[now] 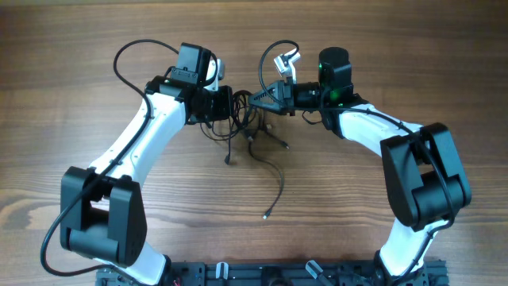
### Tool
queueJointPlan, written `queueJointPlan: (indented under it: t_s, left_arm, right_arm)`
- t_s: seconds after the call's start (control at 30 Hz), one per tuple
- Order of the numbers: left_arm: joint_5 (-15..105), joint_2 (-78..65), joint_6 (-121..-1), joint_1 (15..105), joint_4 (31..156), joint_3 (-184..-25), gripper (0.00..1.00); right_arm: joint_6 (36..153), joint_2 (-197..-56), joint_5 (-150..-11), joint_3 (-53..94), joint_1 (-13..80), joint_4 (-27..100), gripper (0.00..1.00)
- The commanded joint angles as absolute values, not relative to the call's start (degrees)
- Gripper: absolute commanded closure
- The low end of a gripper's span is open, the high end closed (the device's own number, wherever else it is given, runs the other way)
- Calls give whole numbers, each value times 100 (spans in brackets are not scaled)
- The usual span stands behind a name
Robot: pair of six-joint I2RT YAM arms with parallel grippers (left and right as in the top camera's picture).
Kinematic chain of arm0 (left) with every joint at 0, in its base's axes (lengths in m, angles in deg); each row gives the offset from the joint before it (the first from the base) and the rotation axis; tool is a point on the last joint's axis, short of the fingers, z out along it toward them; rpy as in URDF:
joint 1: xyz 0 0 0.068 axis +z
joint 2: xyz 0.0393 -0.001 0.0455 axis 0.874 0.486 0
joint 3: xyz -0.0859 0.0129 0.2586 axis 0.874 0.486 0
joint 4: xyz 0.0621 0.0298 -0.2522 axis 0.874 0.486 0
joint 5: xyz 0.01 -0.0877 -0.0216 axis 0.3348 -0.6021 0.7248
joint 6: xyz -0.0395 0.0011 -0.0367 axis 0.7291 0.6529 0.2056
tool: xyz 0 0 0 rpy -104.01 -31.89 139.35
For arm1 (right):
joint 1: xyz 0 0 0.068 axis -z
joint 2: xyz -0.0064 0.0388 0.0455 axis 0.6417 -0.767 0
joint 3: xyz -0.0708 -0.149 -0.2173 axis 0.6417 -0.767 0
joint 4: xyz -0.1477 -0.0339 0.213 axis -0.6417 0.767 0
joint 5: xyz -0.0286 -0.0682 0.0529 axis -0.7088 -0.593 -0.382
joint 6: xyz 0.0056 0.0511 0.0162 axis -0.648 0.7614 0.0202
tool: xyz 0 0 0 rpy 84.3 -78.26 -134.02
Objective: Untangle cables
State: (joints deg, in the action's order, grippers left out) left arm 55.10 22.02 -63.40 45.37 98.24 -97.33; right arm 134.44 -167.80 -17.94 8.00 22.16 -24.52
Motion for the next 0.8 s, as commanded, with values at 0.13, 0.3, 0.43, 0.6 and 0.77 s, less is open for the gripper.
queueJointPlan:
  t_s: [0.13,0.3,0.43,0.6,0.77]
  left_arm:
    - [5702,2010,-6679,5084,10434,-9738,96]
    - [4977,1783,-7204,5298,10613,-9738,96]
    - [4863,1778,-7238,5333,10646,-9738,96]
    - [4863,1778,-6581,5372,10550,-9738,96]
    - [4863,1778,-4450,5656,10148,-9738,96]
  right_arm:
    - [12976,-16759,-2502,817,2247,-1663,91]
    - [12480,-16759,-3923,817,2247,-32,73]
    - [11835,-16759,-4581,817,2247,735,70]
    - [10760,-16759,-3814,817,2247,1100,66]
    - [10113,-16759,-2806,817,2140,1098,64]
